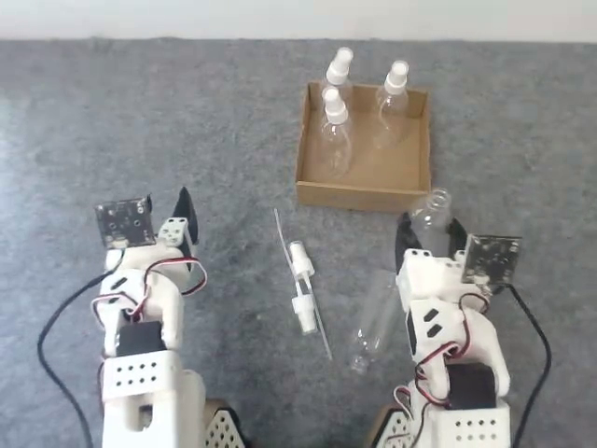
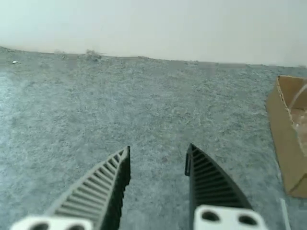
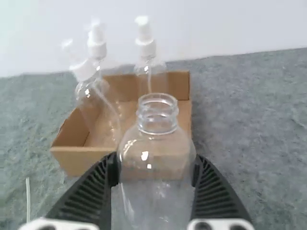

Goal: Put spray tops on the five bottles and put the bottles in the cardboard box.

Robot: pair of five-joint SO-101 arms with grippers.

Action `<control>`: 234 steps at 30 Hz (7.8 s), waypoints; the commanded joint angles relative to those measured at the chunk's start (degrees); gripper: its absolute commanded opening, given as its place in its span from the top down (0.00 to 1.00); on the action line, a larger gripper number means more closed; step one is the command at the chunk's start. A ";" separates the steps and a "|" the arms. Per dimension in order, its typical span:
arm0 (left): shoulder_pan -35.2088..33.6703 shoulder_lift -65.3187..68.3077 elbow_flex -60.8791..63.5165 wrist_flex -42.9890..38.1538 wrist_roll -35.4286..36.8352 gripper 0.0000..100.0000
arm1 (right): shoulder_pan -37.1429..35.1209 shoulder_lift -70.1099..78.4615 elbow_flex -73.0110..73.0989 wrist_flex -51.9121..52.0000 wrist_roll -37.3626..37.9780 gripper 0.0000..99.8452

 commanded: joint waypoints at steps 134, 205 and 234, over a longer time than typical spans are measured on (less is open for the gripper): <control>24.09 81.32 -67.38 48.35 19.34 0.84 | 6.81 -1.10 -0.62 -2.42 -2.99 0.94; 16.79 4.84 -27.65 31.30 10.29 0.99 | -0.31 -1.10 -0.79 -2.51 1.14 0.94; 10.20 -35.08 -7.25 28.04 9.85 0.99 | -31.78 -0.84 -1.49 -18.42 15.82 0.94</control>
